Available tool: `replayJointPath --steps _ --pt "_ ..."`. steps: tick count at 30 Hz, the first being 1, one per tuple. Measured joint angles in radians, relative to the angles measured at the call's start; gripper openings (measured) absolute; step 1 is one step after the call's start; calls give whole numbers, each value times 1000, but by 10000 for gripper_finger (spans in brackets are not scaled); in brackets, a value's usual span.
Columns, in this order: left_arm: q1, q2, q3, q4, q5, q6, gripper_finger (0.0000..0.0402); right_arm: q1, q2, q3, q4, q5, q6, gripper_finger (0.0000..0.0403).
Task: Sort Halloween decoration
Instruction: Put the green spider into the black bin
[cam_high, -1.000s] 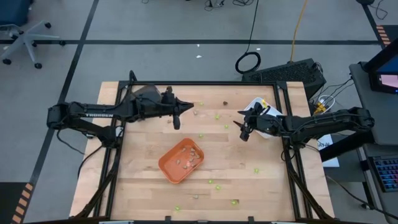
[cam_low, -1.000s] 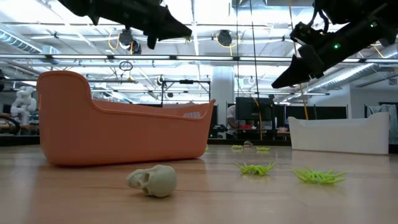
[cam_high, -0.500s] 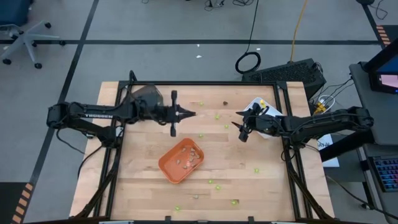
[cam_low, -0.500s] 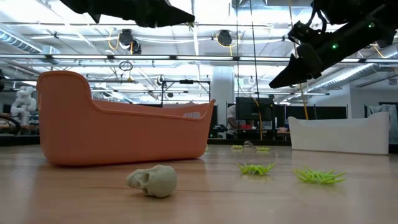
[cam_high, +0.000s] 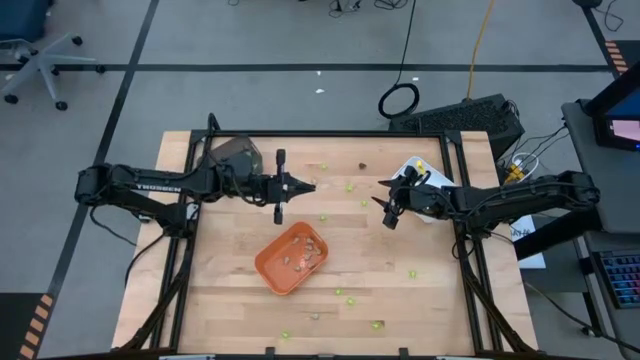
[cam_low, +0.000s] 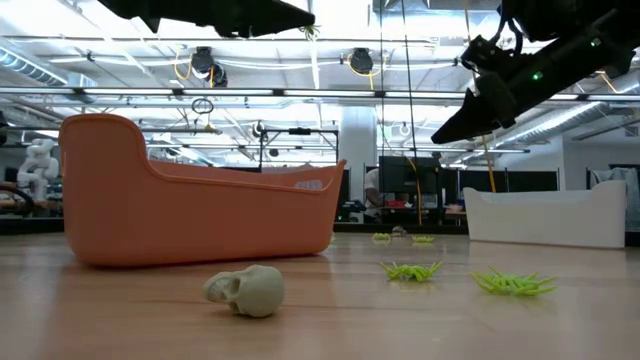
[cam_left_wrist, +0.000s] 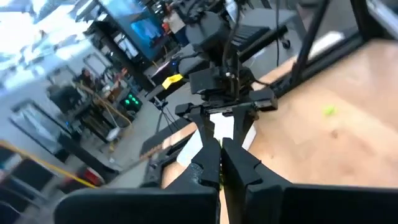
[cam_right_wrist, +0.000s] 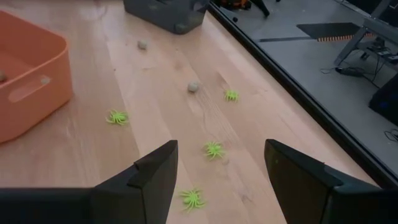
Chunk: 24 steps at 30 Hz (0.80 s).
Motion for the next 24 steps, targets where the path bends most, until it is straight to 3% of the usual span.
replayJointPath --steps 11,15,18,24 --pt "1 0 0 -1 -22 -655 0 0 0 0 -1 -18 0 224" --pt "5 -9 0 -7 -36 -690 0 0 0 0 -1 -18 0 224" --pt "29 -34 1 -40 -114 -720 0 0 0 0 -1 -18 0 224" --pt "156 -110 1 -281 -211 -719 0 0 0 0 -3 -43 1 224"
